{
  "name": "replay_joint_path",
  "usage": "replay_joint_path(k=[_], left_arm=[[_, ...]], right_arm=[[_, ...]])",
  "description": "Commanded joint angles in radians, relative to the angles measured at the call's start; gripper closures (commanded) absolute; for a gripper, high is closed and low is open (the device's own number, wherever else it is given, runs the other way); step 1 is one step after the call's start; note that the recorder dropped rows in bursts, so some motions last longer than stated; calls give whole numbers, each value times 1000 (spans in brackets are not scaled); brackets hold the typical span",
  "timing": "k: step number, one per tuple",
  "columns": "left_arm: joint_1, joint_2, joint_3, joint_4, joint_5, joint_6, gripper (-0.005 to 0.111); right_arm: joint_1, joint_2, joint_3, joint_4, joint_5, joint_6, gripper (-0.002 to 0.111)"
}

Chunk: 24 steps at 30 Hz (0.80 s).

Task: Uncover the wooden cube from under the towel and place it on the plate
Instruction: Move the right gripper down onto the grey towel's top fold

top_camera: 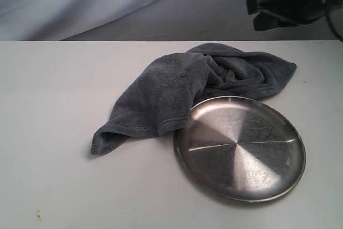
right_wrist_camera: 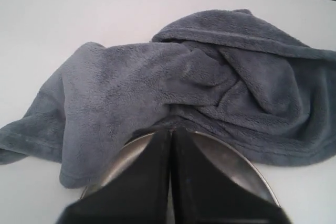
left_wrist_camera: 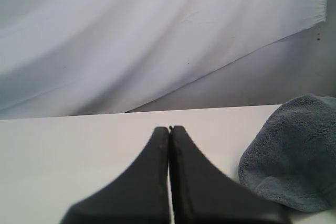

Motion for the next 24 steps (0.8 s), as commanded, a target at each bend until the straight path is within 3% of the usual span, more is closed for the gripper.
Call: replay_joint_path(k=[1,13,24], left_arm=[[2,-4,4,-2,-11,-2,107],[2,-4,4,-2,-11,-2,107],[2,-4,4,-2,-11,-2,107]], right_arm=[[38,128,-92,-15,-38,10,108],[46,362,-301,-39,-54,76,108],[81,419,-299,-37,-15,80,108]])
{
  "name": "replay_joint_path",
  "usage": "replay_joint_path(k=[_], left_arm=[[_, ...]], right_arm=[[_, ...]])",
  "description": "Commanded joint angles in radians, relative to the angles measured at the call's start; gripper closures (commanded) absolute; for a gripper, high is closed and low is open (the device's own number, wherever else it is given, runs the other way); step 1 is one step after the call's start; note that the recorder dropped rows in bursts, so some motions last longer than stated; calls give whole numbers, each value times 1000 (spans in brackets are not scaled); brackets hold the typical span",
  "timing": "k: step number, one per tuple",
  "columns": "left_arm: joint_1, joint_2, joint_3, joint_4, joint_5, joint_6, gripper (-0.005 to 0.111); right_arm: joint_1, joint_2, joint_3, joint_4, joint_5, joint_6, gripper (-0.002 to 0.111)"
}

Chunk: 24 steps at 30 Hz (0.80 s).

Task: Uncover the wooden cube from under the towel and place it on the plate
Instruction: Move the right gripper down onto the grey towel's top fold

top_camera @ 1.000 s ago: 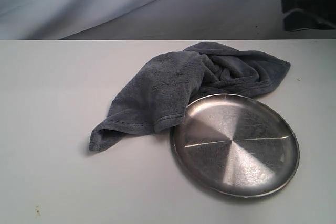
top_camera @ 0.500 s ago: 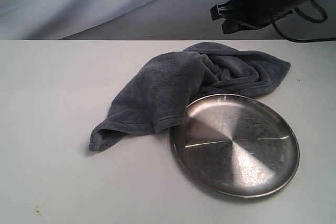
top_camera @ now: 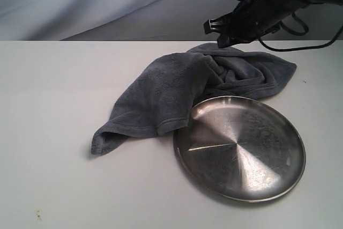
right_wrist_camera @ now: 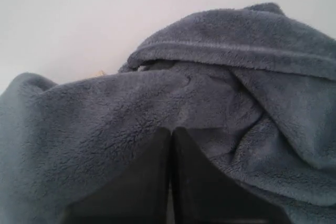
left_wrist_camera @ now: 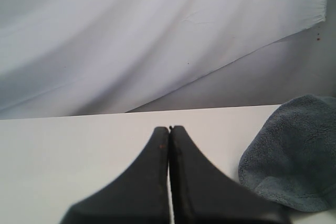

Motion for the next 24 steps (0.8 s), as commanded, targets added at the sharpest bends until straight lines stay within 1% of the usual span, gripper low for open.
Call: replay_joint_path(k=[1,6,10,15,20,24], left_arm=[[2,-4,4,-2,-11,-2,107],[2,-4,4,-2,-11,-2,107],[2,-4,4,-2,-11,-2,107],[2,-4,4,-2,-11,-2,107],[2,-4,4,-2,-11,-2,107],[2,-4,4,-2,-11,-2,107]], right_arm=[[25,0,-7,-5,37,1,108],[41,4,-7,-21,24,1,108],[41,12,-7,-66,-58,46,108],[43,31,-7,-64,-163,46,108],[50,55,-7,-40,-228,46,108],[75,95,-65,-42,-200,42,108]])
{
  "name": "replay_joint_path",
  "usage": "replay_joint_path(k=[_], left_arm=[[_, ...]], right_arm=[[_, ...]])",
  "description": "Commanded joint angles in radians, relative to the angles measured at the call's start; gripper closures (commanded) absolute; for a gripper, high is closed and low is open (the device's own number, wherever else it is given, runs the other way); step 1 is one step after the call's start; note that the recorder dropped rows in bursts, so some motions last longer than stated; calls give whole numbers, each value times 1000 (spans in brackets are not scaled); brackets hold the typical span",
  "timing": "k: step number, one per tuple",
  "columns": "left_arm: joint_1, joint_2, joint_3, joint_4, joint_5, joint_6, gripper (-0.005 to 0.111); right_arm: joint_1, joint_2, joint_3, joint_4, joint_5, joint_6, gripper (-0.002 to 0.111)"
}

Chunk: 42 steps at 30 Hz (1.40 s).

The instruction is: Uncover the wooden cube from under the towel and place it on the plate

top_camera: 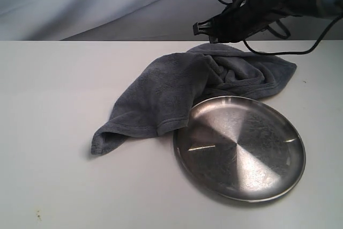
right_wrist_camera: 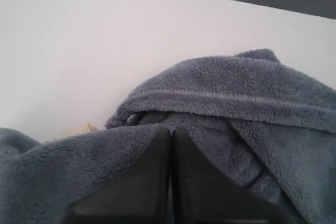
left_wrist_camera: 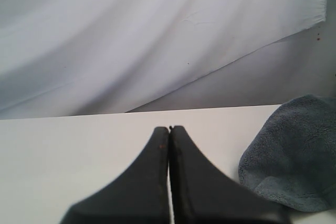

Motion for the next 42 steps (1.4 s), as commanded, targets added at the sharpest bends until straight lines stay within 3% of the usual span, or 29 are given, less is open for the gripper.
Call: replay_joint_path(k=[1,8,25,33,42], left_arm=[[2,-4,4,-2,-11,-2,107],[2,-4,4,-2,-11,-2,107],[2,-4,4,-2,-11,-2,107],[2,-4,4,-2,-11,-2,107],[2,-4,4,-2,-11,-2,107]], right_arm=[[39,42,-83,7,27,-2,108],[124,113,-241,-5,170,-2,108],[243,84,-233,-64,483,-1,108],[243,-56,-76,-147,478,26,108],[170,-151,198,-199,300,76,108]])
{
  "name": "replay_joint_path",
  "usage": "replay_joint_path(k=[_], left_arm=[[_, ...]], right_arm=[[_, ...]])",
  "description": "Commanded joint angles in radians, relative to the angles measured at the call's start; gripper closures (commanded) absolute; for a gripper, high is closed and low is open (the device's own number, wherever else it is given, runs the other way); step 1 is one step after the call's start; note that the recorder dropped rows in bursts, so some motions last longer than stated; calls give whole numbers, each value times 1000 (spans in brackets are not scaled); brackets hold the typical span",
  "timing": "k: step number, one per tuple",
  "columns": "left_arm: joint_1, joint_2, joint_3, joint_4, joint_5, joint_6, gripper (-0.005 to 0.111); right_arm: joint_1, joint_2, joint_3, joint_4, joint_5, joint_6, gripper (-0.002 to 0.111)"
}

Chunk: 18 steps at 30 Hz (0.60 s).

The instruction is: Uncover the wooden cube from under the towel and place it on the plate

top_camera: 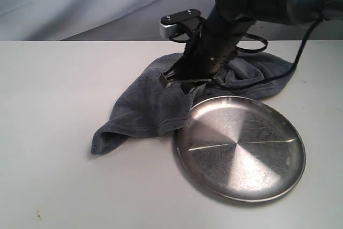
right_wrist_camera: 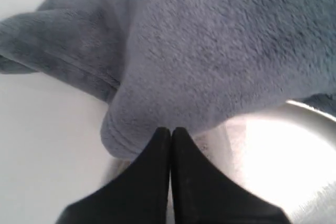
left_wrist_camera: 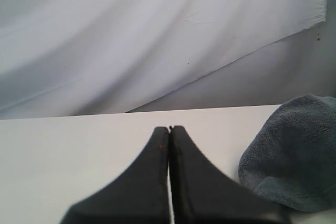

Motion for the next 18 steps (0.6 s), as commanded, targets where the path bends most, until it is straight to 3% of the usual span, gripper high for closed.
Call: replay_joint_path(k=[1,11,18], left_arm=[[2,-4,4,-2,-11,-2,107],[2,-4,4,-2,-11,-2,107],[2,-4,4,-2,-11,-2,107]], right_arm=[[-69,-30,98,-16,-94,13,108],[-257,-54,112,-12,-173,20,108],[-275,-55,112,1,-356,30,108]])
